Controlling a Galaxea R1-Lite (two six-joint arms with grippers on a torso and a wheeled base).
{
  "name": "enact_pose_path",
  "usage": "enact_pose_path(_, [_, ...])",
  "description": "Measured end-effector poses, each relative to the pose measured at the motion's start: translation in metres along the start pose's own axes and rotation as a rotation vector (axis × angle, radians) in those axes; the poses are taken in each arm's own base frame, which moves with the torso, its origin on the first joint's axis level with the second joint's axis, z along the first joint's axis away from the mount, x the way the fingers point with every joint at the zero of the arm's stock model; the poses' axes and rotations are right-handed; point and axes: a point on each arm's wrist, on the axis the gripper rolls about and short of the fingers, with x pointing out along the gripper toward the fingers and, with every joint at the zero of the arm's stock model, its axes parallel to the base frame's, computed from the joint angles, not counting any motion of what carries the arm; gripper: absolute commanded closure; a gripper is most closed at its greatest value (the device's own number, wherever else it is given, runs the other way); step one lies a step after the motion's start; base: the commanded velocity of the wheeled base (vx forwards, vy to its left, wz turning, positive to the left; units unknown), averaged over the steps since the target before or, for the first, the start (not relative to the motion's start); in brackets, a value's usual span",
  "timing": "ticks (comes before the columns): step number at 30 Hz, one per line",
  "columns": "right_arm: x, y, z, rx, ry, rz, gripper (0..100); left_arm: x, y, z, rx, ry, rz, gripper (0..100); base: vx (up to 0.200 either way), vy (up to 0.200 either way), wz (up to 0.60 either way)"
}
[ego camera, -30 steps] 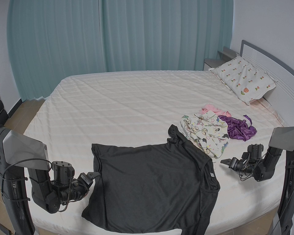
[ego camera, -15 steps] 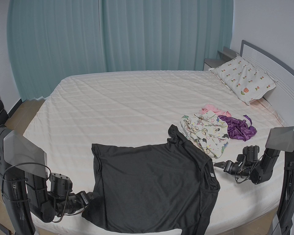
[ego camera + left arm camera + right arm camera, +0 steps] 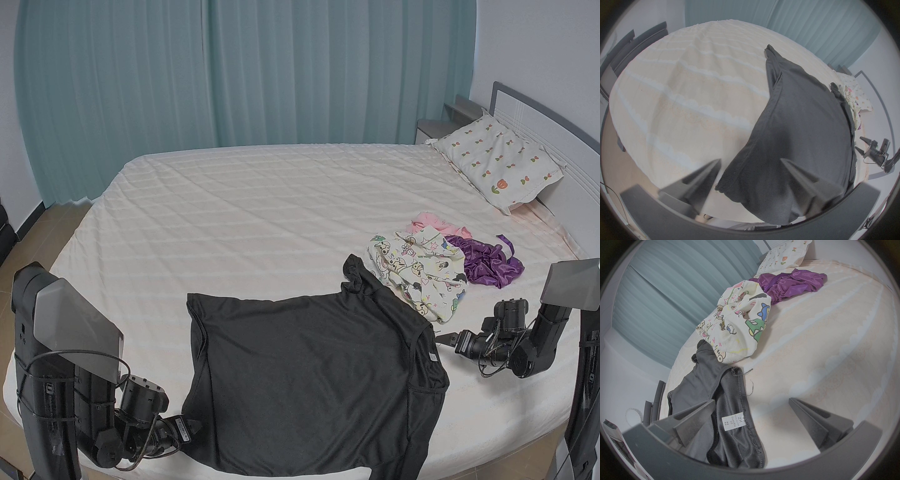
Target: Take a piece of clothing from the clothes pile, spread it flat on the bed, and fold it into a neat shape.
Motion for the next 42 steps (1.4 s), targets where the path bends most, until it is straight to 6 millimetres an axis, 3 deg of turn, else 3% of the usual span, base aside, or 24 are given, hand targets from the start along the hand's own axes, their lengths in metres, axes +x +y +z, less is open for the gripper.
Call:
enact_pose_path(11, [0.000,0.000,-0.001,-0.002,0.003,-0.002,0,-0.005,0.016,-0.019,0.104,0.129,0.228,100,0.000,0.000,0.00])
enact_pose_path(19, [-0.001,-0.001,-0.002,-0.026,0.008,-0.005,0,-0.017,0.015,-0.021,0.146,0.155,0.256,100,0.000,0.000,0.00])
enact_pose_path(20, [-0.001,-0.001,-0.003,-0.027,0.010,-0.005,0,-0.017,0.014,-0.020,0.145,0.146,0.248,0,0.000,0.000,0.00])
enact_pose_path(32, [-0.002,0.000,-0.004,-0.029,0.013,-0.005,0,-0.019,0.008,-0.010,0.094,0.130,0.104,0,0.000,0.000,0.00])
enact_pose_path(42, [-0.005,0.008,-0.005,-0.041,0.015,0.015,0,-0.027,0.007,0.039,-0.070,-0.079,-0.087,0,0.000,0.000,0.00])
